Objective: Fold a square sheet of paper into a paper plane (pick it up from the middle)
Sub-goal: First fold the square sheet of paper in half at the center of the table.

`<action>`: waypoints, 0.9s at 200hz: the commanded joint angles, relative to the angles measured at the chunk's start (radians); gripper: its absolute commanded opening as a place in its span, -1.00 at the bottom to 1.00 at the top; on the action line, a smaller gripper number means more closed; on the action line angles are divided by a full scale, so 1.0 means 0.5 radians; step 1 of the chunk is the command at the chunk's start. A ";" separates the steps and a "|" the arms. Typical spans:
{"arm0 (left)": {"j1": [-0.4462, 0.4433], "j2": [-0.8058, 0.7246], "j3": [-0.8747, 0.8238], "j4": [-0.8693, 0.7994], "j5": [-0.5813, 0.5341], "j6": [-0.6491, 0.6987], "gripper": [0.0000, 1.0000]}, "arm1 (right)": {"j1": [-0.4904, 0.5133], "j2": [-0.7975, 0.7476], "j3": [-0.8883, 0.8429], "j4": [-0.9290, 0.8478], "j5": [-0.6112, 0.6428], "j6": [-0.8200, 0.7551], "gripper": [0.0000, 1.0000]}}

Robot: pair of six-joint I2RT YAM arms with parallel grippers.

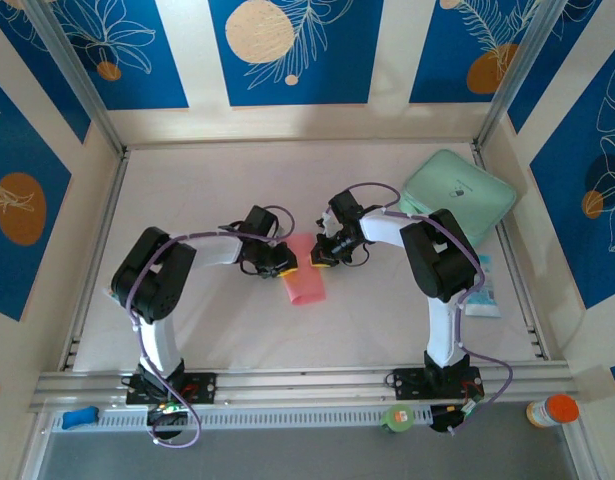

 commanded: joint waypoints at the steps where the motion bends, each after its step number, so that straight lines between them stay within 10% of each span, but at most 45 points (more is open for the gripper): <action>1: 0.106 -0.024 -0.128 -0.234 -0.114 0.170 -0.61 | 0.008 0.229 -0.119 -0.164 0.391 -0.009 -0.97; 114: -0.001 -0.072 -0.034 0.166 0.075 -0.140 -0.61 | 0.026 0.250 -0.130 -0.176 0.448 0.021 -0.98; 180: 0.099 0.013 -0.018 -0.081 -0.235 0.094 -0.61 | 0.029 0.263 -0.147 -0.215 0.520 0.007 -0.99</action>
